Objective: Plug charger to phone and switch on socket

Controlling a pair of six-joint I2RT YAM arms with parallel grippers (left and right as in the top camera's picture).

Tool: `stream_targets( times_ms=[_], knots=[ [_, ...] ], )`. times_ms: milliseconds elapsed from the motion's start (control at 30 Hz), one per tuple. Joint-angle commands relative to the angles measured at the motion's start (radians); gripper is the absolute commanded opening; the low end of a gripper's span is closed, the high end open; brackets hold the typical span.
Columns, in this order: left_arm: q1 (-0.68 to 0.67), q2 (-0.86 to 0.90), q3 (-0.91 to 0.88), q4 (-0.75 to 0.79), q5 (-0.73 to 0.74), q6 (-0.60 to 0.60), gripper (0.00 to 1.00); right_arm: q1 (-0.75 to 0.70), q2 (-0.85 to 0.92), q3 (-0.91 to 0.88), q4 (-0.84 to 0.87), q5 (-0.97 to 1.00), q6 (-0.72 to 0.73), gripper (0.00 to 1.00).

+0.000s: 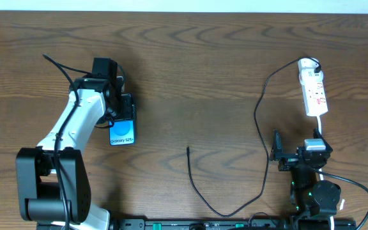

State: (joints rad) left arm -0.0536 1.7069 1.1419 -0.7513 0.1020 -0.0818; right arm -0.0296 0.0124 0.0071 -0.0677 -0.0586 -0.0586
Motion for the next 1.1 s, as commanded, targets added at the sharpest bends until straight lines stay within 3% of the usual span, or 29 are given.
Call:
stream_targets(
  times_ms=[0,467,1067],
  knots=[
    [0.003,-0.029,0.024,-0.002,-0.002,-0.002,0.08,0.003,-0.006,-0.002,-0.004,0.003,0.013,0.99],
    [0.003,-0.027,-0.105,0.119,-0.059,-0.002,0.07,0.003,-0.006,-0.002,-0.004,0.003,0.013,0.99],
    [0.003,0.053,-0.116,0.156,-0.058,-0.002,0.07,0.003,-0.006,-0.002,-0.004,0.003,0.013,0.99]
  ],
)
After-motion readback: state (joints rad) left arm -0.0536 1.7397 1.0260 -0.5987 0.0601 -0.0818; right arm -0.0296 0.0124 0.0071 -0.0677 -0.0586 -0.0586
